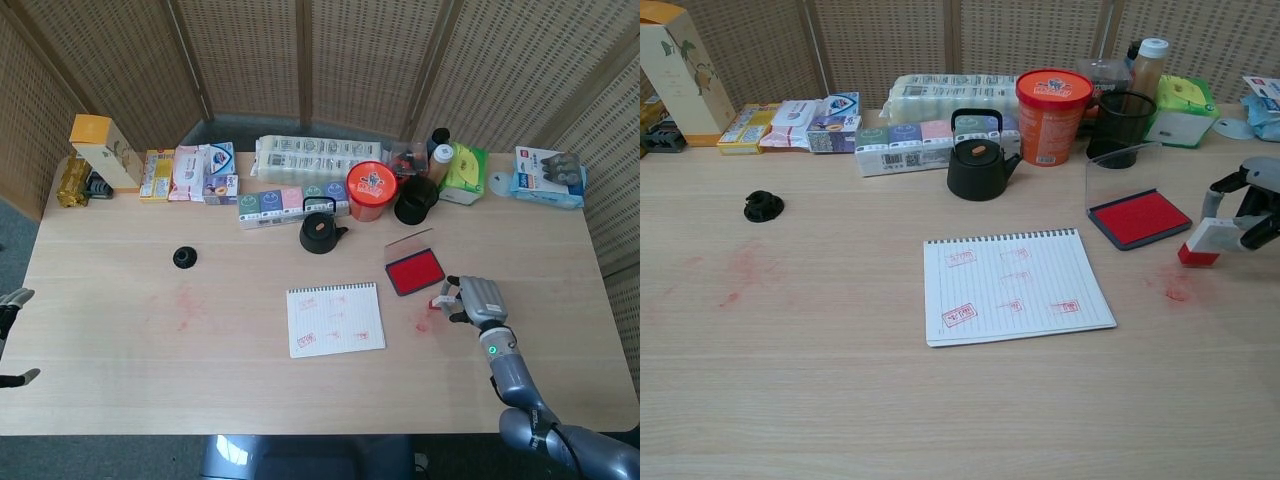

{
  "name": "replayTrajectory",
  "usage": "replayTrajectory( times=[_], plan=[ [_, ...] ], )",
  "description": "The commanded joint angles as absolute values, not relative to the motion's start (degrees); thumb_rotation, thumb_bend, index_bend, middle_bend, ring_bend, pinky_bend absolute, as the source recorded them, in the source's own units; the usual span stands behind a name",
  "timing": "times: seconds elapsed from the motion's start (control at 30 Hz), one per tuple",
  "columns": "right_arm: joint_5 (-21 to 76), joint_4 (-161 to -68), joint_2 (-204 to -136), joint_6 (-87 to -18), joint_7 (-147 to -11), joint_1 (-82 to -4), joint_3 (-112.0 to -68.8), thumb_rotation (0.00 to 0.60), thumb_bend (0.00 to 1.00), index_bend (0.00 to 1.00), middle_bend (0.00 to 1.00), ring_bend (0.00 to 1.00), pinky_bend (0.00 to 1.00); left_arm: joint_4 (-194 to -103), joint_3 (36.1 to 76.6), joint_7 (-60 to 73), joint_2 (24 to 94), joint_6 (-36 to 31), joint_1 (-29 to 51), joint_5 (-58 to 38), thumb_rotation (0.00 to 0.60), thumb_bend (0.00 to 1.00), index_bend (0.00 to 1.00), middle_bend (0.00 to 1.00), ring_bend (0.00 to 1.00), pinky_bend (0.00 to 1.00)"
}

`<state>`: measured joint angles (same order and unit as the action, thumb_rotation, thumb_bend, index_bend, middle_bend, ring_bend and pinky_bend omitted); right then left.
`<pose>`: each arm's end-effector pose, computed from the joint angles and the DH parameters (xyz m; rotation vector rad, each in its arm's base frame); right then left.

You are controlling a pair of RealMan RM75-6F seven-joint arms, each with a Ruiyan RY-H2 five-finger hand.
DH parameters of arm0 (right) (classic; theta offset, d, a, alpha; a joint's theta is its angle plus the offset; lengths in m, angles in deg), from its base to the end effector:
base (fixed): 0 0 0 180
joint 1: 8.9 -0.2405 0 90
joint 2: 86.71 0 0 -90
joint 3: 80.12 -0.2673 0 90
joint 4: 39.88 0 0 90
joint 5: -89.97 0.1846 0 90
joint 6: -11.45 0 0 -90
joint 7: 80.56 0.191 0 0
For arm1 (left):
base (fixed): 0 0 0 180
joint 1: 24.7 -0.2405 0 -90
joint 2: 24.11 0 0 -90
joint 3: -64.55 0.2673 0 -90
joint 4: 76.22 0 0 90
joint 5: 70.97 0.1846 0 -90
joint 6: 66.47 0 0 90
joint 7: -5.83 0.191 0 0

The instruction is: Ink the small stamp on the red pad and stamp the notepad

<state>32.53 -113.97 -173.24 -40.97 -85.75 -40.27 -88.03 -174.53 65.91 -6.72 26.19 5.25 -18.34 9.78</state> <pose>-0.2928 -0.3696 0.0197 1.5181 -1.2843 0.7434 -0.3392 0.2120 0.2145 -1.3805 -1.2134 -0.7314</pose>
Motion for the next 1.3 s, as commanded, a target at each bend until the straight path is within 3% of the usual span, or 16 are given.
replayTrajectory(
  times=[0.03, 0.17, 0.47, 0.73, 0.87, 0.93, 0.97, 1.1, 1.2, 1.3],
  plan=[
    [32.3, -113.7, -173.3, -40.8, -85.6, -40.1, -88.0, 0.600, 0.43, 0.46, 1.00, 1.00, 1.00, -174.6, 65.9, -6.7, 26.2, 5.2, -18.3, 9.8, 0.600, 0.00, 0.00, 0.00, 0.00, 0.10],
    [32.2, -113.4, -173.3, -40.0, -85.4, -40.0, -88.1, 0.600, 0.36, 0.41, 0.99, 1.00, 1.00, -174.6, 65.9, -6.7, 26.2, 5.4, -18.4, 9.8, 0.600, 0.00, 0.00, 0.00, 0.00, 0.10],
    [31.8, -114.3, -172.6, -40.4, -85.5, -39.4, -88.5, 0.600, 0.36, 0.39, 0.99, 1.00, 1.00, -174.7, 66.0, -6.8, 26.1, 5.5, -18.4, 10.0, 0.600, 0.00, 0.00, 0.00, 0.00, 0.10],
    [27.6, -124.4, -166.7, -45.9, -86.7, -37.2, -88.3, 0.600, 0.36, 0.37, 0.98, 1.00, 1.00, -174.6, 66.0, -6.9, 26.1, 5.5, -18.5, 10.1, 0.600, 0.00, 0.00, 0.00, 0.00, 0.10],
    [23.7, -125.9, -165.0, -49.3, -84.9, -35.6, -87.8, 0.600, 0.34, 0.36, 0.90, 0.98, 1.00, -174.6, 66.0, -6.9, 26.1, 5.7, -18.5, 10.2, 0.600, 0.00, 0.00, 0.00, 0.00, 0.10],
    [21.0, -125.8, -164.2, -51.4, -83.6, -34.6, -87.2, 0.600, 0.32, 0.34, 0.80, 0.88, 0.97, -174.6, 66.0, -7.0, 26.1, 5.9, -18.6, 10.3, 0.600, 0.00, 0.00, 0.00, 0.00, 0.10],
    [18.9, -126.1, -163.1, -53.3, -82.9, -33.5, -86.6, 0.600, 0.31, 0.32, 0.72, 0.78, 0.92, -174.6, 66.0, -6.9, 26.1, 6.2, -18.7, 10.7, 0.600, 0.00, 0.00, 0.00, 0.00, 0.10],
    [13.9, -127.1, -161.2, -58.2, -81.1, -31.0, -85.0, 0.600, 0.24, 0.28, 0.39, 0.34, 0.60, -174.5, 66.3, -7.0, 26.2, 7.0, -19.0, 11.5, 0.600, 0.00, 0.00, 0.00, 0.00, 0.10],
    [11.3, -128.2, -160.1, -61.9, -81.5, -28.7, -83.7, 0.600, 0.14, 0.23, 0.22, 0.15, 0.39, -174.4, 66.4, -6.6, 26.4, 7.6, -19.2, 12.1, 0.600, 0.00, 0.00, 0.00, 0.00, 0.10],
    [10.6, -129.9, -159.2, -64.1, -82.4, -26.8, -82.7, 0.600, 0.08, 0.20, 0.13, 0.06, 0.27, -174.3, 66.5, -5.8, 26.7, 8.4, -19.4, 12.6, 0.600, 0.00, 0.00, 0.00, 0.00, 0.10]
  ],
)
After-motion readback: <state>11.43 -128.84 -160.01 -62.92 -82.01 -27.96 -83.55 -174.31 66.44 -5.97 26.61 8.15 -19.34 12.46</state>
